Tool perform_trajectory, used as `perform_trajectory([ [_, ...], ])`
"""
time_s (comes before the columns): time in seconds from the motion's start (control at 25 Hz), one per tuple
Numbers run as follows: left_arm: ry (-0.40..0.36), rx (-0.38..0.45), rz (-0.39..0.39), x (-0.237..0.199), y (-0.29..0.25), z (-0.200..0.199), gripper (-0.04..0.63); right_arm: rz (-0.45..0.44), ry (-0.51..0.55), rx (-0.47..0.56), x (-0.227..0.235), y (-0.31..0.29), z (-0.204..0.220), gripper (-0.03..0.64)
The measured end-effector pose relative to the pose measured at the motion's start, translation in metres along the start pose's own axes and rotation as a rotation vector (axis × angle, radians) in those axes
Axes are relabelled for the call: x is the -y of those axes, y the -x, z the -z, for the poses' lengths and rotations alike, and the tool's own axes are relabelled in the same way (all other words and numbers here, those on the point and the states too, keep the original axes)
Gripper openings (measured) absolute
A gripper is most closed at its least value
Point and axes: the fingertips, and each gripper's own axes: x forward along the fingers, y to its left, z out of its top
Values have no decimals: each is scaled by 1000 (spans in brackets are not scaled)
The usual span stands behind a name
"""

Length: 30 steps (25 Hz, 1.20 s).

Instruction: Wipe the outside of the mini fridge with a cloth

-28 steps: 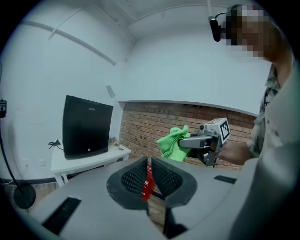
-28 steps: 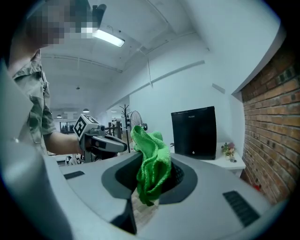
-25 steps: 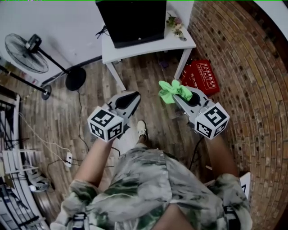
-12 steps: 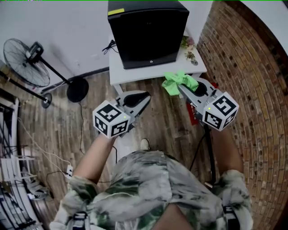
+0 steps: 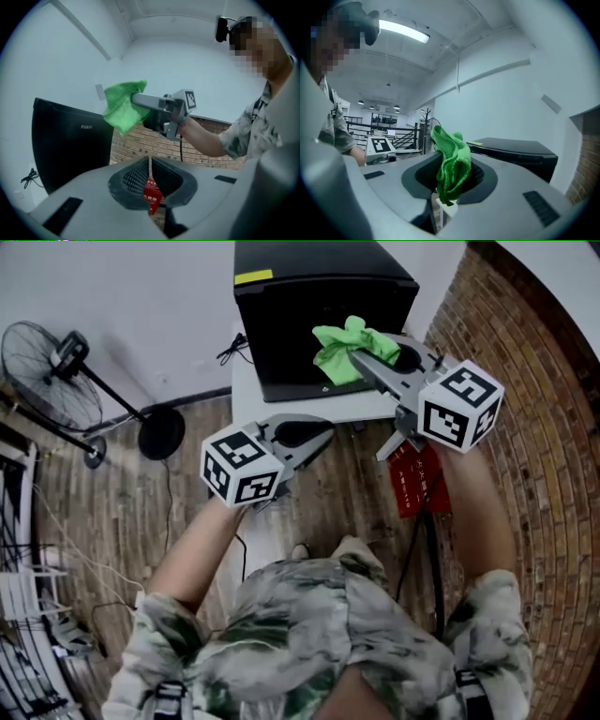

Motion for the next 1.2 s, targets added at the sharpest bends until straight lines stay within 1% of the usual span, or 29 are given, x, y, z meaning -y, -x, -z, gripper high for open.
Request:
perform_trajectory([
  [0.16,-4,2,25,-14,-27,-16,29,-43,44,-2,35,-41,-28,95],
  [0.36,2,11,27,-46,-49,-45,29,-110,114,-22,78,-112,-59,95],
  [0.48,-3,-1,37,-60,-65,-62,29,-153,151,-50,98,-151,-67,95],
  [0.68,-25,-29,75,-79,-92,-87,29,-218,197,-87,117,-207,-70,95],
  [0.8,-33,-44,91,-89,-102,-99,29,-219,197,-104,132,-238,-70,95],
  [0.92,-35,-43,88,-99,-110,-108,29,-218,182,-155,150,-258,-59,94],
  [1.04,-27,-40,99,-103,-120,-110,29,-193,188,-209,175,-255,-44,95],
  [1.2,-4,-31,126,-105,-128,-114,29,-143,179,-248,213,-236,-34,95],
])
